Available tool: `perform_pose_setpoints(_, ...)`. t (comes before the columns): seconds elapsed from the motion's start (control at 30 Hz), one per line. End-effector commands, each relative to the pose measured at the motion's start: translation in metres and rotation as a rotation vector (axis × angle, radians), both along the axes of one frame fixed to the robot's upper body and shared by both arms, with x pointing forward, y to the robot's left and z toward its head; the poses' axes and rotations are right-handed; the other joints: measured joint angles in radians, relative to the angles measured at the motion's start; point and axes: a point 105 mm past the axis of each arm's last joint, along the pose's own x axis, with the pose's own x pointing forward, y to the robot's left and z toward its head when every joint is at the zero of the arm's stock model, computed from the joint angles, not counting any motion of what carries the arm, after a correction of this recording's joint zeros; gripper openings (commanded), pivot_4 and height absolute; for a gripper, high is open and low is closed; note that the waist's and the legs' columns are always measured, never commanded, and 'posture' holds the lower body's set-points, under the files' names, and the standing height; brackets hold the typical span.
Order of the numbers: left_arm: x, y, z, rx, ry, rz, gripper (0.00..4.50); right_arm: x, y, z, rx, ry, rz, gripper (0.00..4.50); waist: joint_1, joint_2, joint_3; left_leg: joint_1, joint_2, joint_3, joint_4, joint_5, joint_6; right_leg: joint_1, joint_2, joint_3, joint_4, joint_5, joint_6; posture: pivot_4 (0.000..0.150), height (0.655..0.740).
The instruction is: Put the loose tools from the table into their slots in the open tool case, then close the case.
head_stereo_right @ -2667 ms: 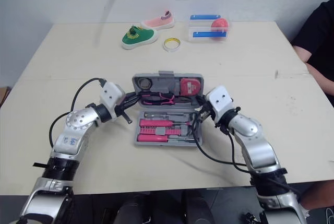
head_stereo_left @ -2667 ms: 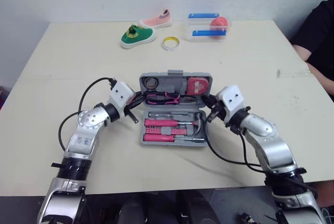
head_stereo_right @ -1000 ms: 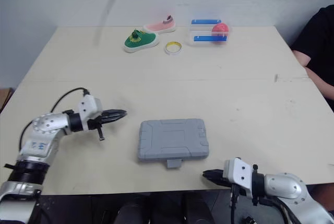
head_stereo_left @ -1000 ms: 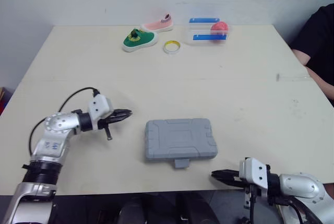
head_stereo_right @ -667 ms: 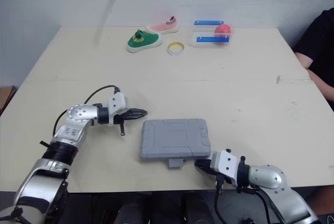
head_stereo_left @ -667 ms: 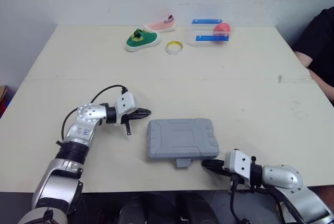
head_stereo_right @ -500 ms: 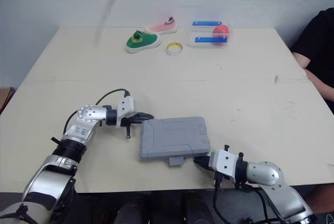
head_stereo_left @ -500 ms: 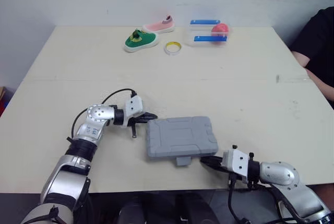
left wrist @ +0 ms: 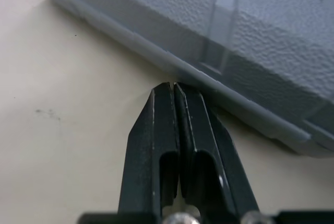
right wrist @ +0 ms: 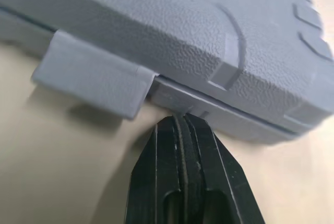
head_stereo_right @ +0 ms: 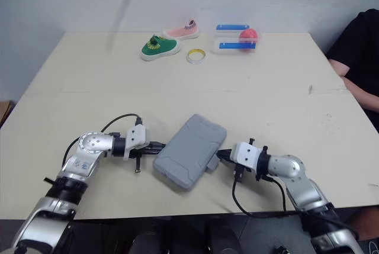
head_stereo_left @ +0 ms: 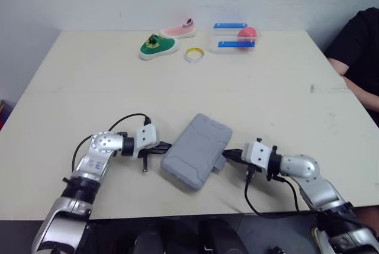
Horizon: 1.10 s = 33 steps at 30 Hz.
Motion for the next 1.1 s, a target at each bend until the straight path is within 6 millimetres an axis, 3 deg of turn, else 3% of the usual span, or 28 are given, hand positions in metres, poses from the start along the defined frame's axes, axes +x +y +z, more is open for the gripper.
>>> perform_pose_setpoints(0.03, 0.001, 0.013, 0.007, -0.016, -0.044, 0.096, 0.06, 0.008, -0.02, -0.019, -0.063, 0.094, -0.113, 0.0, 0.0, 0.0, 0.0, 0.0, 0.0, 0.0, 0.0, 0.0, 0.0, 0.0, 0.0, 0.0, 0.0, 0.0, 0.0, 0.15, 0.74)
perform_pose_setpoints(0.23, 0.013, 0.022, 0.027, -0.105, -0.093, 0.222, 0.06, 0.003, -0.029, -0.014, -0.05, 0.1, -0.12, 0.0, 0.008, 0.0, 0.0, 0.0, -0.001, -0.002, 0.001, -0.001, 0.001, 0.001, -0.002, -0.002, 0.0, 0.0, 0.0, 0.15, 0.74)
perform_pose_setpoints(0.33, 0.011, 0.007, 0.057, -0.194, -0.136, 0.152, 0.06, -0.003, -0.037, -0.01, 0.014, 0.117, -0.171, 0.0, 0.028, 0.0, 0.0, -0.002, -0.001, -0.002, 0.001, -0.002, 0.002, 0.001, -0.002, -0.002, -0.001, 0.0, 0.0, 0.15, 0.74)
perform_pose_setpoints(0.47, -0.012, -0.022, 0.095, -0.288, -0.15, -0.053, 0.06, -0.018, -0.048, 0.004, 0.106, 0.106, -0.207, 0.0, 0.04, 0.001, 0.0, -0.003, -0.002, -0.001, 0.002, -0.003, 0.002, 0.001, -0.003, -0.002, -0.003, 0.0, 0.0, 0.15, 0.74)
perform_pose_setpoints(0.53, -0.024, -0.039, 0.104, -0.302, -0.119, -0.156, 0.06, -0.028, -0.054, 0.009, 0.141, 0.127, -0.226, 0.0, 0.041, 0.001, 0.0, -0.003, -0.002, -0.001, 0.002, -0.003, 0.001, 0.002, -0.003, -0.001, -0.005, 0.0, 0.0, 0.15, 0.74)
perform_pose_setpoints(0.7, -0.024, -0.072, 0.083, -0.157, -0.099, -0.258, 0.06, -0.044, -0.047, 0.031, 0.234, 0.079, -0.199, 0.0, 0.031, 0.004, 0.002, -0.003, -0.002, 0.0, 0.002, -0.004, 0.001, 0.001, 0.0, 0.0, -0.005, 0.0, 0.001, 0.15, 0.74)
perform_pose_setpoints(0.87, -0.007, -0.095, 0.056, -0.037, -0.107, -0.269, 0.06, -0.06, -0.027, 0.027, 0.215, 0.108, -0.132, 0.0, 0.021, 0.005, 0.003, -0.002, -0.003, -0.001, 0.001, -0.003, 0.001, 0.001, 0.003, 0.001, -0.005, 0.001, 0.002, 0.15, 0.74)
perform_pose_setpoints(1.1, -0.012, -0.108, 0.032, -0.002, -0.037, -0.338, 0.06, -0.053, -0.015, 0.024, 0.221, 0.072, -0.118, 0.0, 0.023, 0.006, 0.003, -0.003, -0.001, 0.0, 0.002, -0.004, 0.0, -0.001, 0.002, 0.002, -0.005, 0.0, 0.001, 0.15, 0.74)
